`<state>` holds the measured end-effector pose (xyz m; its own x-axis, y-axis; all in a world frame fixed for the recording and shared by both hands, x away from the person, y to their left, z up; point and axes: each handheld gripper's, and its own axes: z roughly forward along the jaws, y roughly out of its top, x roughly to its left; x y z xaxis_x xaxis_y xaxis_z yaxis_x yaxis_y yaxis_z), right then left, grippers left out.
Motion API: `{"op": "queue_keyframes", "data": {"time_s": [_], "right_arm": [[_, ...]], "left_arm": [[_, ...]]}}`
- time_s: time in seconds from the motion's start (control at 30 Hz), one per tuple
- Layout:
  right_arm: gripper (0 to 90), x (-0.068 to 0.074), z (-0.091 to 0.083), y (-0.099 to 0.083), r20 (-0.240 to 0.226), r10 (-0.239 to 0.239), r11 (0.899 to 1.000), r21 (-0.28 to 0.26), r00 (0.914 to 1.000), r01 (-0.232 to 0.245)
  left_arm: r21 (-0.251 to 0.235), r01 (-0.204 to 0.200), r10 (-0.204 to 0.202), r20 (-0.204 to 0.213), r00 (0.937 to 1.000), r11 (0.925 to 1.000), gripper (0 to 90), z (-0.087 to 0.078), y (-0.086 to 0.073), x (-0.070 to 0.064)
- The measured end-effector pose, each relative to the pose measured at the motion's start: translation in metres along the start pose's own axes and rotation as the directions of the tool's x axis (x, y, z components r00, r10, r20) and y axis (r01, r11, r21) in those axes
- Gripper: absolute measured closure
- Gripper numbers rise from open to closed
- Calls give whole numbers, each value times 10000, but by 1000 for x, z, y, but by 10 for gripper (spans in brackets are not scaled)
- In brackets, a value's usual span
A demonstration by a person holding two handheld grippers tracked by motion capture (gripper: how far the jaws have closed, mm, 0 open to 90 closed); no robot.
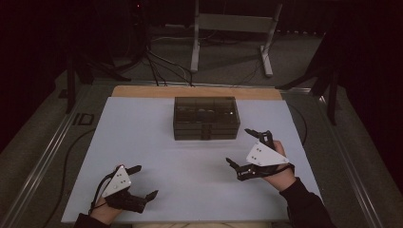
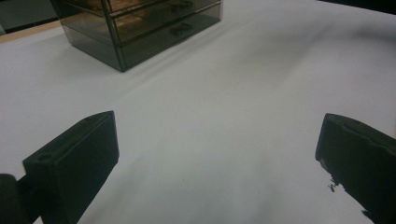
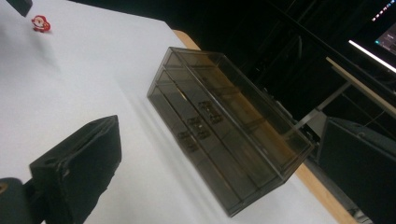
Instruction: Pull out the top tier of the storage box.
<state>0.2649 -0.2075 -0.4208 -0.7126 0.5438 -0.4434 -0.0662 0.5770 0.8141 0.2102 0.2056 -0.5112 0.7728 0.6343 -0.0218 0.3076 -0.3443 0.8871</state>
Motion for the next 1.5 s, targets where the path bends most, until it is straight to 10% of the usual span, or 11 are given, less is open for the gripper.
{"op": "queue_keyframes", "data": {"time_s": [0.8, 1.5], "right_arm": [[25, 6, 43, 16, 264, -1351, 9870, 916, 9905, 1322], [0, 25, 80, 17, 219, -3429, 9114, 2501, 9391, 3269]], "left_arm": [[122, -72, 70, 106, 9999, 9999, 1, 1, 0, 0], [94, -59, 58, 134, 9999, 9999, 1, 0, 0, 0]]}}
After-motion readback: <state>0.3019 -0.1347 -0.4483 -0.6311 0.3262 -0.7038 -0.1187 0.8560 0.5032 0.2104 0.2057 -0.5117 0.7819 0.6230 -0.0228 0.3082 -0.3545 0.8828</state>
